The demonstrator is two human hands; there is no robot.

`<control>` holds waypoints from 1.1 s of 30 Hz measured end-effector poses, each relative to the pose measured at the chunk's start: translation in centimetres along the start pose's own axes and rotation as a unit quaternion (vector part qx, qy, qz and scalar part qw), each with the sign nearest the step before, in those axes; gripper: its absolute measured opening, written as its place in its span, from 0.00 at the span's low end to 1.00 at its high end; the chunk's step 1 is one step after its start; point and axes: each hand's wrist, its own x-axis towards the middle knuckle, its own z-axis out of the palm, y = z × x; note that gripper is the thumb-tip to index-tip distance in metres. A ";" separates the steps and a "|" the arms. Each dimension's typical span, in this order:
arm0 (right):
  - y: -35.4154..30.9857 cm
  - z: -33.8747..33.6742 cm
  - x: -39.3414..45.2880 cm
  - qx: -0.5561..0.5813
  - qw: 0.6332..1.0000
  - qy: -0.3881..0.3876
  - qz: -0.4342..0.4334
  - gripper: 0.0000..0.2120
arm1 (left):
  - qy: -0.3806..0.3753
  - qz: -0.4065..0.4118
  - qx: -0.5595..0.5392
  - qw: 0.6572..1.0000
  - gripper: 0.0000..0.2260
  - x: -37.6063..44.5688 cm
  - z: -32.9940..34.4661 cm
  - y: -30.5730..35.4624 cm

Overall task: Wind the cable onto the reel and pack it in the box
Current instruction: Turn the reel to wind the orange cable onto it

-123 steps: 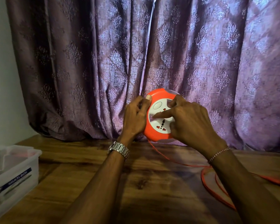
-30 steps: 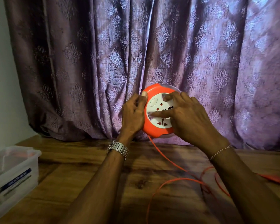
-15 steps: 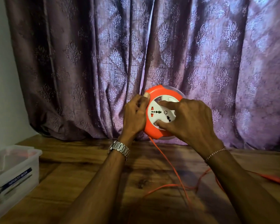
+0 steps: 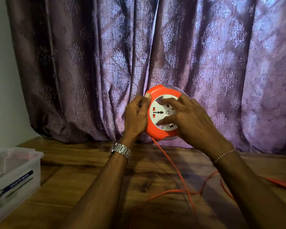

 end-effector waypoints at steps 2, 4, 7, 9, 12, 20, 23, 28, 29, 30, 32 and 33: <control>-0.1 0.1 0.0 -0.027 1.000 -0.007 0.010 0.23 | 0.000 -0.002 0.008 1.000 0.18 0.0 0.0 0.0; -0.2 0.1 -0.1 -0.040 0.999 -0.011 0.024 0.24 | -0.001 -0.002 0.013 1.000 0.18 0.0 -0.1 0.0; -0.2 0.1 -0.1 -0.053 0.997 -0.004 0.054 0.23 | 0.001 -0.008 0.008 1.000 0.18 0.0 0.0 -0.1; -0.1 0.1 -0.1 -0.039 0.996 0.008 0.083 0.23 | 0.004 -0.002 0.021 1.000 0.18 -0.1 0.2 -0.1; -0.1 0.4 -0.3 -0.014 0.992 0.030 0.122 0.24 | 0.000 0.007 0.018 1.000 0.19 -0.2 0.5 -0.1; 0.0 0.5 0.1 -0.023 0.982 0.081 0.170 0.31 | 0.007 0.002 0.005 1.000 0.18 -0.1 0.6 -0.1; 0.4 0.2 0.1 0.023 0.987 0.083 0.138 0.24 | 0.005 -0.001 0.003 1.000 0.18 -0.2 0.6 -0.2; 1.0 -0.3 -0.1 0.085 0.995 0.034 0.035 0.14 | 0.012 -0.001 0.002 1.000 0.18 -0.1 0.5 -0.1; 0.9 -0.4 -0.1 0.088 0.996 0.005 0.029 0.18 | 0.011 0.000 0.000 1.000 0.18 -0.2 0.5 -0.1; 0.8 -0.4 -0.1 0.085 0.996 -0.023 0.027 0.21 | 0.010 0.000 -0.003 1.000 0.18 -0.2 0.5 -0.1; 0.6 -0.6 -0.1 0.076 0.995 -0.062 0.028 0.22 | 0.009 -0.001 -0.005 1.000 0.18 -0.2 0.6 -0.1; 0.5 -0.6 -0.1 0.069 0.995 -0.065 0.032 0.20 | 0.008 -0.001 -0.002 1.000 0.18 -0.2 0.6 -0.1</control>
